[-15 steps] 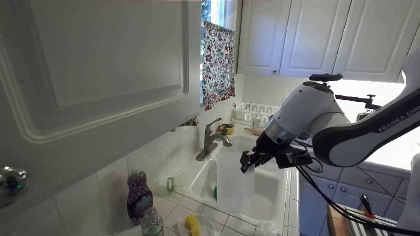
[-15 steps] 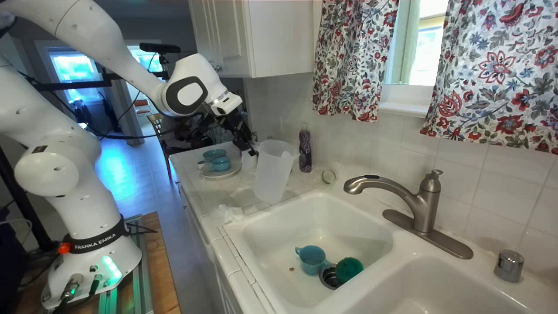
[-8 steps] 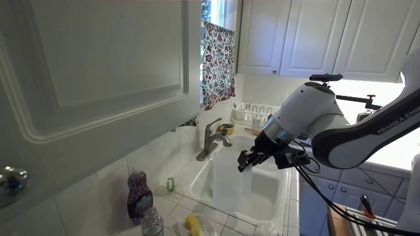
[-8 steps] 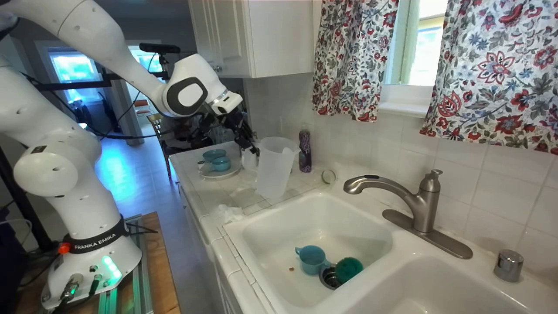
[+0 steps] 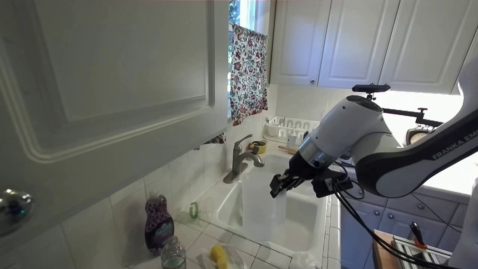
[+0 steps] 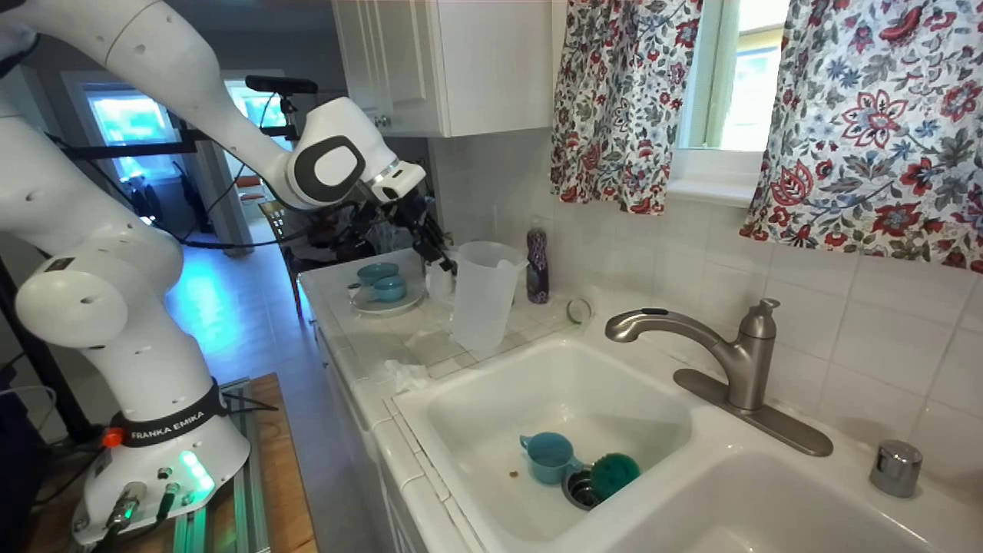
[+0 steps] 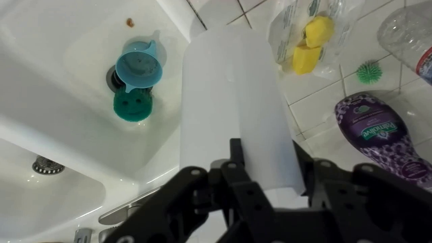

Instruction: Pour the water in the jug into the sink

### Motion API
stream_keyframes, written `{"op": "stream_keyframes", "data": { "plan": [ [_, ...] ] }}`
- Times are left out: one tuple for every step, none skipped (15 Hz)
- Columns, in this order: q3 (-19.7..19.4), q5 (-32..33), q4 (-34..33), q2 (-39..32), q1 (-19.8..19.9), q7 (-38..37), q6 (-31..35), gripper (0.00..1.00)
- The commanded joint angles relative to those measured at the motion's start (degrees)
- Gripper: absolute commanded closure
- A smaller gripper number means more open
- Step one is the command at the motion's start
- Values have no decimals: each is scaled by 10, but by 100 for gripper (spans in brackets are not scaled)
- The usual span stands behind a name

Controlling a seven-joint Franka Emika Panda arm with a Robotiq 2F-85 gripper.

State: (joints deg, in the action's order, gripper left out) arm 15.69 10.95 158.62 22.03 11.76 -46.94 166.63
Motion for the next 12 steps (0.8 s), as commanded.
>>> {"op": "stream_keyframes", "data": {
  "plan": [
    [71, 63, 0, 13, 56, -50, 10, 91],
    [85, 69, -1, 12, 59, -55, 8, 91],
    [105, 81, -2, 13, 71, -68, 11, 91],
    [124, 93, -2, 15, 82, -81, 13, 91],
    [138, 99, -3, 14, 88, -92, 15, 91],
    [155, 109, -3, 12, 99, -107, 17, 91],
    [167, 113, -3, 9, 105, -115, 16, 91],
    [183, 123, -3, 9, 116, -128, 18, 91],
    [195, 131, -3, 11, 125, -138, 18, 91],
    [209, 142, -3, 12, 136, -149, 20, 91],
    [219, 151, -4, 13, 144, -158, 21, 91],
    [230, 160, -4, 14, 153, -167, 22, 91]
  ]
}}
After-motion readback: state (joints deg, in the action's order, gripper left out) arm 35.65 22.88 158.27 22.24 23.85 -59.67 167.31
